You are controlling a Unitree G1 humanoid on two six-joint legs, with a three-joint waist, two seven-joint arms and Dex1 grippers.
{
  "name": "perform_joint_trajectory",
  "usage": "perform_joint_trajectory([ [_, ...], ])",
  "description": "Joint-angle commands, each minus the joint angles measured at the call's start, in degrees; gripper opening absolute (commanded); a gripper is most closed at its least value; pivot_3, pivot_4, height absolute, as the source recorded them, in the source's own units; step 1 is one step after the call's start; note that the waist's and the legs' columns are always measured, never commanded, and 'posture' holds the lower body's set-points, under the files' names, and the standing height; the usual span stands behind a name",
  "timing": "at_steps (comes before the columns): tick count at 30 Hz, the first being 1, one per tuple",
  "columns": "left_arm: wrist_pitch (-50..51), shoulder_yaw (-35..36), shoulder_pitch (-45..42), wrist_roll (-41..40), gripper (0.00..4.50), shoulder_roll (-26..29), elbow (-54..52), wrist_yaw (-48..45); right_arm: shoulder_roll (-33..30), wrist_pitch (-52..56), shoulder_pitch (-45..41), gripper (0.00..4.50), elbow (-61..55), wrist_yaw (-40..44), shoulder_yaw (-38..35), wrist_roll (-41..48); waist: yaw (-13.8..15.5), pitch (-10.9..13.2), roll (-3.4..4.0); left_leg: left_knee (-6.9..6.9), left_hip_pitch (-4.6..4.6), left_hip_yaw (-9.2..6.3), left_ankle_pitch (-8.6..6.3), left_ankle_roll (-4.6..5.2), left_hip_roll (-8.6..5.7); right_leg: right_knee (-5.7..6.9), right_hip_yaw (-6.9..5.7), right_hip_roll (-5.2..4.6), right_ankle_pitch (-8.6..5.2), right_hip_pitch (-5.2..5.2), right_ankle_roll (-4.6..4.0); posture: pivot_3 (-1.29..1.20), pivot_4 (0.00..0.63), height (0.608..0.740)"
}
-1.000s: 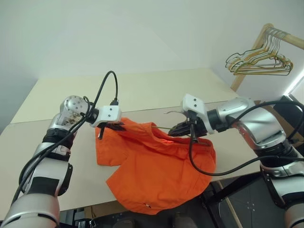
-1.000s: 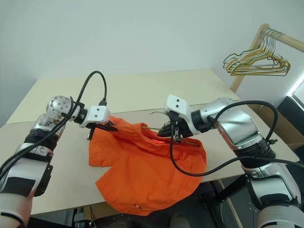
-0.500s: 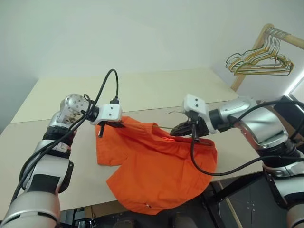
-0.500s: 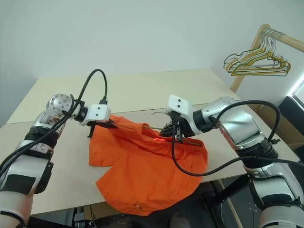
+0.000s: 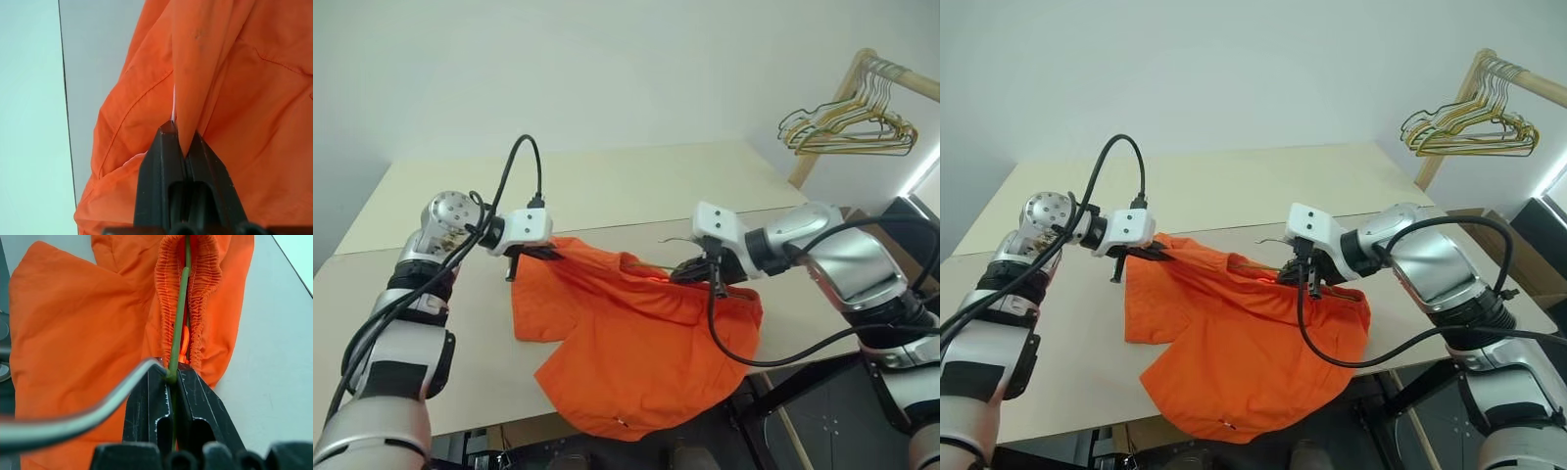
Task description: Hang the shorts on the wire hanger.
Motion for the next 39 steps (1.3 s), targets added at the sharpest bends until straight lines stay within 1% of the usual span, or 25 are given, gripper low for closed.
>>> perform_joint_trajectory([
  [1,0.3,1.67,0.24,-1.15,0.02,1.58,-1.95,0.31,-1.94,0.14,-0.47,0.0,-0.05,0.95,-0.95,-0.57,0.04,0.0,0.0,0.0,0.0,0.0,0.0,0.0,0.0,0.0,0.0,-0.01,0.0,0.0,0.0,-0.05,0.0,0.74],
  [8,0.05,1.7,1.73,-1.75,0.02,2.18,-2.87,0.39,-2.35,1.52,-1.04,0.0,0.23,1.56,-2.02,0.4,-0.03,0.0,0.0,0.0,0.0,0.0,0.0,0.0,0.0,-0.01,-0.01,-0.02,0.0,0.0,0.0,-0.05,0.0,0.74],
  [11,0.06,1.64,2.4,-2.01,0.02,2.39,-3.38,0.33,-0.04,3.52,-1.91,0.0,1.61,-0.31,-4.75,2.41,-0.04,0.0,0.0,0.0,0.0,0.0,0.0,0.0,0.0,0.0,0.0,-0.02,0.0,0.0,0.0,-0.05,0.0,0.74],
  [14,0.61,1.87,2.94,-3.07,0.02,1.82,-4.81,0.37,2.73,5.27,-1.85,0.0,1.86,-1.95,-9.25,6.35,-0.08,0.0,0.0,-0.01,0.01,0.01,0.0,-0.01,0.0,0.01,0.01,-0.02,0.0,0.0,0.0,-0.05,0.0,0.74],
  [18,2.54,2.82,1.43,-4.2,0.02,0.83,-5.34,0.96,1.8,2.26,3.58,0.0,-2.51,-2.8,-7.73,5.33,0.28,0.0,0.0,0.0,-0.01,-0.02,0.0,-0.01,0.0,0.0,-0.06,-0.03,0.0,0.01,0.0,-0.04,0.0,0.74],
  [22,3.99,3.89,-0.1,-5.45,0.02,0.51,-5.01,0.72,3.21,0.32,7.42,0.0,-3.47,-4.9,-8.34,5.42,0.28,-0.01,-0.02,0.05,-0.04,-0.04,-0.02,0.04,-0.05,-0.04,-0.11,-0.1,0.0,0.08,0.01,-0.03,0.0,0.74],
  [25,5.12,4.35,-1.01,-6.48,0.02,0.43,-5.35,0.12,3.36,-2.8,10.02,0.0,-3.64,-6.28,-7.1,3.4,0.16,-0.01,-0.02,0.13,-0.04,-0.04,-0.03,0.05,-0.06,-0.04,-0.12,-0.08,0.01,0.08,0.04,-0.03,0.0,0.74],
  [27,6.33,4.89,-1.94,-7.16,0.02,0.34,-5.53,-0.34,2.1,-4.35,11.12,0.0,-3.5,-6.37,-4.72,0.74,0.16,-0.01,-0.02,0.13,-0.03,-0.04,-0.03,0.05,-0.07,-0.04,-0.11,-0.07,0.0,0.08,0.05,-0.02,0.0,0.74],
  [29,6.92,5.16,-2.68,-7.43,0.02,0.44,-5.4,-0.61,1.33,-6.41,11.6,0.0,-2.71,-7.58,-2.57,-2.87,0.14,-0.01,-0.02,0.13,-0.03,-0.04,-0.03,0.05,-0.07,-0.03,-0.11,-0.06,0.0,0.09,0.06,-0.02,0.0,0.74],
  [30,7.05,5.25,-2.93,-7.49,0.02,0.52,-5.29,-0.63,1.72,-6.24,11.38,0.0,-2.1,-8.13,-2.58,-3.14,0.11,-0.01,-0.02,0.14,-0.03,-0.04,-0.03,0.05,-0.07,-0.04,-0.11,-0.06,-0.01,0.09,0.06,-0.02,0.0,0.74],
  [34,7.02,5.28,-2.59,-7.67,0.02,0.93,-5.69,-1.6,2.86,-5.24,9.92,0.0,-1.94,-7.13,-3.95,-1.03,0.11,-0.01,-0.02,0.15,0.0,-0.04,-0.03,0.05,-0.09,-0.04,-0.08,-0.05,-0.02,0.12,0.08,-0.02,0.0,0.74],
  [39,7.22,5.14,0.74,-8.31,0.02,1.1,-8.85,-2.75,2.68,-2.65,6.35,0.0,-1.26,-5.63,-6.35,1.72,0.11,-0.01,-0.01,0.15,0.0,-0.04,-0.03,0.05,-0.05,-0.04,-0.07,-0.05,-0.02,0.13,0.08,-0.02,0.0,0.74],
])
